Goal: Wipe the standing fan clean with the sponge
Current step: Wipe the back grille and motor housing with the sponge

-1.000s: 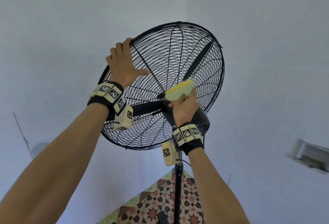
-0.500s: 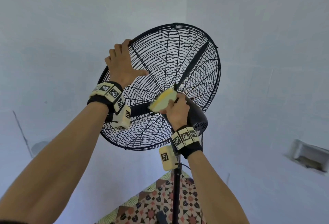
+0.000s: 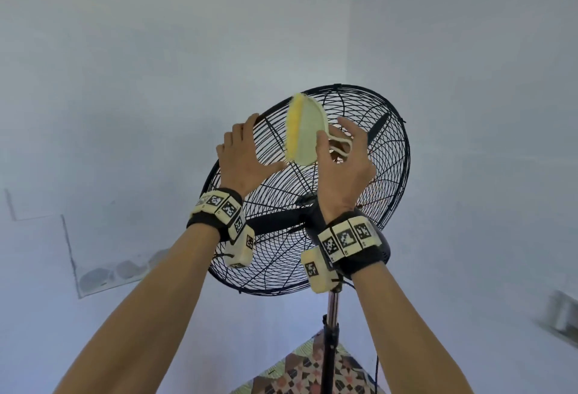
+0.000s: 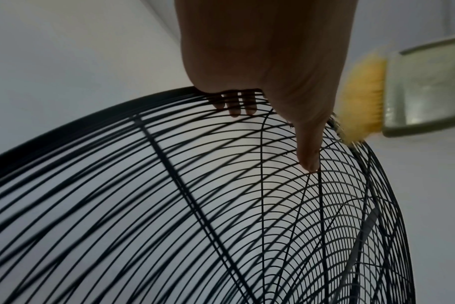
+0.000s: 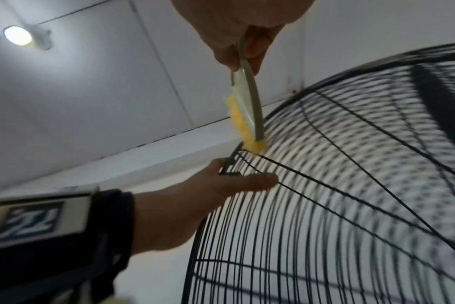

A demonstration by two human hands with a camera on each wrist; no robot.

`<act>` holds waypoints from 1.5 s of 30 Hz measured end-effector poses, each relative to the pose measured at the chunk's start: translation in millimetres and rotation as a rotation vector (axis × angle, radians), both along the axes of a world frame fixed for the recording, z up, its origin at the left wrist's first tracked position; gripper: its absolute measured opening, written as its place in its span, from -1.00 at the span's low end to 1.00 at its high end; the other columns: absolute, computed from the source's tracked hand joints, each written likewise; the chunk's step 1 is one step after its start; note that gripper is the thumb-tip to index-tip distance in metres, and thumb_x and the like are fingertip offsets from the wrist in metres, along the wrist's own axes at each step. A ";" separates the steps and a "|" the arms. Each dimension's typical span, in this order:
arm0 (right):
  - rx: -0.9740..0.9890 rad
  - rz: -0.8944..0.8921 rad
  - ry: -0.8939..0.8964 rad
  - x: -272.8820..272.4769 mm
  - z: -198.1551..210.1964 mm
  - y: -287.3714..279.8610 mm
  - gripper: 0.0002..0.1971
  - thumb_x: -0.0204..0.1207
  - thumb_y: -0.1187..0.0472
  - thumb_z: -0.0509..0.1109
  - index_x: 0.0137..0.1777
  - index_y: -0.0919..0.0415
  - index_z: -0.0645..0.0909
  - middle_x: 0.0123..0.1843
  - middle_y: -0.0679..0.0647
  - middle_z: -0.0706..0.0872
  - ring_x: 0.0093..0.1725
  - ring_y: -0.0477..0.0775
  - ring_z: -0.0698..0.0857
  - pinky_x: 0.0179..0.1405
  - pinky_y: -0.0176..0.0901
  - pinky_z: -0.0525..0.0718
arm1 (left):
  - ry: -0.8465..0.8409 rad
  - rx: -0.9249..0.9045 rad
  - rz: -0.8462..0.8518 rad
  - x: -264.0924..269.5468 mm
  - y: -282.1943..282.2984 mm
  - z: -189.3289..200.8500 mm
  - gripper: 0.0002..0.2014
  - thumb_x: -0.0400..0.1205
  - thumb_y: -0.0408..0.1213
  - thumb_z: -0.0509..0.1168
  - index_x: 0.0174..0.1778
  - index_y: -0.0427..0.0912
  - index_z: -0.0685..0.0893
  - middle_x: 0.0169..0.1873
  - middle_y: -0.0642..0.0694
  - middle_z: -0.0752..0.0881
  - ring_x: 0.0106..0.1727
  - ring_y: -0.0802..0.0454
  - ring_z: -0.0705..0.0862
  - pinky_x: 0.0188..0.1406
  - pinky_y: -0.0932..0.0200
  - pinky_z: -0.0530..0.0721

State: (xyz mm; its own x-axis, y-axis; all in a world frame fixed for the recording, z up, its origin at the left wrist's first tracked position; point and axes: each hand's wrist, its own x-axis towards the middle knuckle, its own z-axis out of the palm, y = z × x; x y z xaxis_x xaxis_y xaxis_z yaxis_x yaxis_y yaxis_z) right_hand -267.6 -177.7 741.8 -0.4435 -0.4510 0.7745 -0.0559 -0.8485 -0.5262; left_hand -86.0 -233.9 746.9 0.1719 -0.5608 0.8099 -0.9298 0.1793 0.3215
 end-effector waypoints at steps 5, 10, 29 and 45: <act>-0.116 -0.056 0.391 20.5 58.7 -12.9 -0.77 0.71 0.18 0.43 0.31 0.19 0.60 0.08 0.07 0.81 -0.01 -0.01 0.78 -0.06 -0.58 0.60 | 0.046 0.001 0.005 7.0 -0.5 -12.8 0.17 0.37 0.40 0.54 0.80 0.01 0.15 0.55 -0.13 0.41 0.51 -0.22 0.41 0.42 -0.26 0.40; -0.206 -0.142 0.766 32.3 90.3 -33.1 -0.77 0.82 0.11 0.25 0.25 0.28 0.54 -0.14 0.05 0.77 -0.31 0.00 0.68 -0.24 0.00 0.68 | 0.059 -0.024 0.001 7.7 -2.4 -14.8 0.15 0.36 0.39 0.56 0.78 0.00 0.18 0.54 -0.12 0.42 0.48 -0.20 0.41 0.40 -0.22 0.38; -0.273 -0.244 0.988 24.2 106.9 -41.3 -0.71 0.83 0.08 0.18 0.08 0.30 0.60 -0.40 0.08 0.65 -0.44 0.10 0.58 -0.30 0.03 0.55 | 0.063 -0.064 -0.005 9.0 -4.4 -18.9 0.14 0.35 0.39 0.57 0.76 -0.02 0.24 0.49 -0.12 0.46 0.43 -0.22 0.44 0.35 -0.20 0.40; -0.329 -0.196 0.871 0.1 85.2 -28.4 -0.75 0.76 0.03 0.34 0.10 0.25 0.65 -0.28 0.13 0.77 -0.40 0.13 0.70 -0.35 0.09 0.72 | 0.060 -0.060 -0.003 7.7 -4.5 -18.5 0.15 0.34 0.43 0.56 0.75 -0.01 0.23 0.49 -0.10 0.45 0.44 -0.19 0.43 0.37 -0.18 0.39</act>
State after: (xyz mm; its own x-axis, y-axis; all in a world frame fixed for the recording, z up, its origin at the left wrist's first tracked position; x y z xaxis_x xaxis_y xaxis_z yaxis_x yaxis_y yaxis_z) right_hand -267.5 -206.1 827.0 0.3053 -0.1308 0.9432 -0.4727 -0.8807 0.0309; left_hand -78.3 -238.4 728.4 0.2193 -0.5120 0.8305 -0.9088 0.2024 0.3648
